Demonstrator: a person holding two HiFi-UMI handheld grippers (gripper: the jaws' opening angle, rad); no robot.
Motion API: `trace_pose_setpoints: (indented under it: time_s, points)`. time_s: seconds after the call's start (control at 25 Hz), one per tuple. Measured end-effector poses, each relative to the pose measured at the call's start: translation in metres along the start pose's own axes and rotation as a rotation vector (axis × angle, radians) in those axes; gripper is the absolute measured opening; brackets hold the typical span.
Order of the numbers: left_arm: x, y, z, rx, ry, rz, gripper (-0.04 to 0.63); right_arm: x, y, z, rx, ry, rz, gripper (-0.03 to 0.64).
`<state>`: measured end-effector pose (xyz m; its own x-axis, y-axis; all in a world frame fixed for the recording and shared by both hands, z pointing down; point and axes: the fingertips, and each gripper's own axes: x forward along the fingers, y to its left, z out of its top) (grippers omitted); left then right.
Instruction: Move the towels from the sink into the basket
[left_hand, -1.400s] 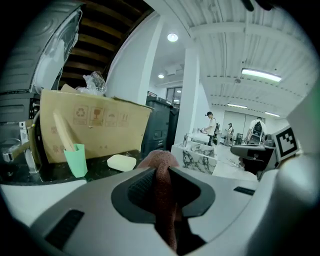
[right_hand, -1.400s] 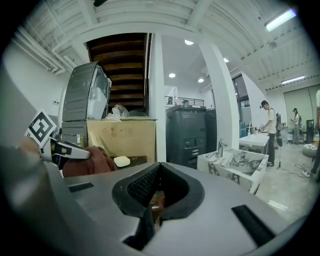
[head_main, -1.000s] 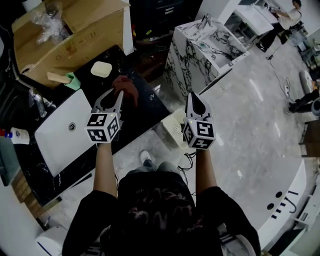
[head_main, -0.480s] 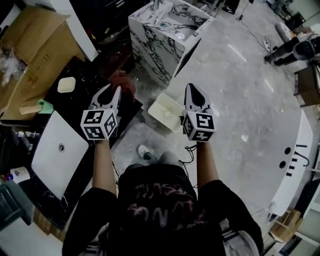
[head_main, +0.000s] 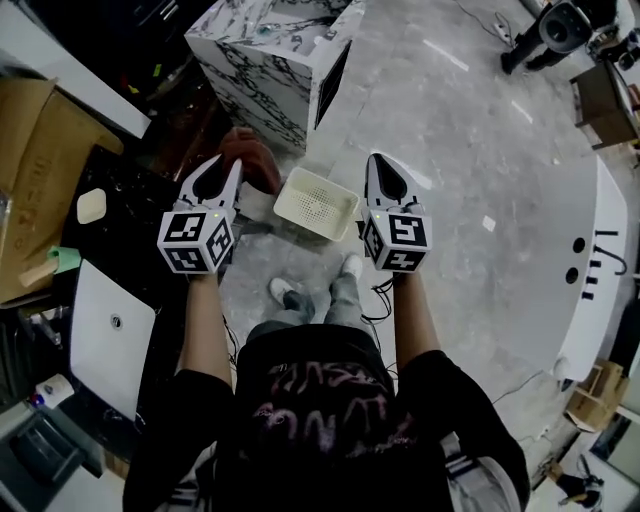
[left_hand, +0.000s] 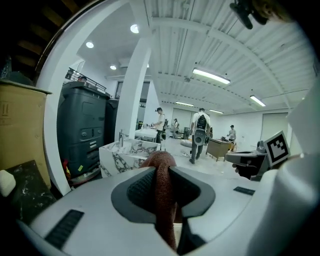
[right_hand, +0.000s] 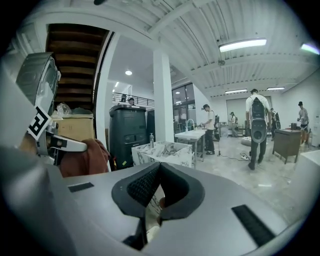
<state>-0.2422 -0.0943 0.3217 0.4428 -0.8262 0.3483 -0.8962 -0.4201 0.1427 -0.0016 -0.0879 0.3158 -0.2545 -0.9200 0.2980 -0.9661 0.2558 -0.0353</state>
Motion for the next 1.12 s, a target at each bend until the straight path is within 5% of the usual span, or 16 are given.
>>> trace_pose_setpoints:
  time_s: [0.52,1.12]
  points:
    - [0.089,-0.061,-0.013,0.023,0.06,0.001,0.091,0.031,-0.097,-0.021,0.014,0.045,0.003,0.015]
    - [0.179,-0.094,-0.122,-0.034,0.204,-0.05,0.092,0.071,-0.153,-0.138,0.045,0.18,-0.008,0.014]
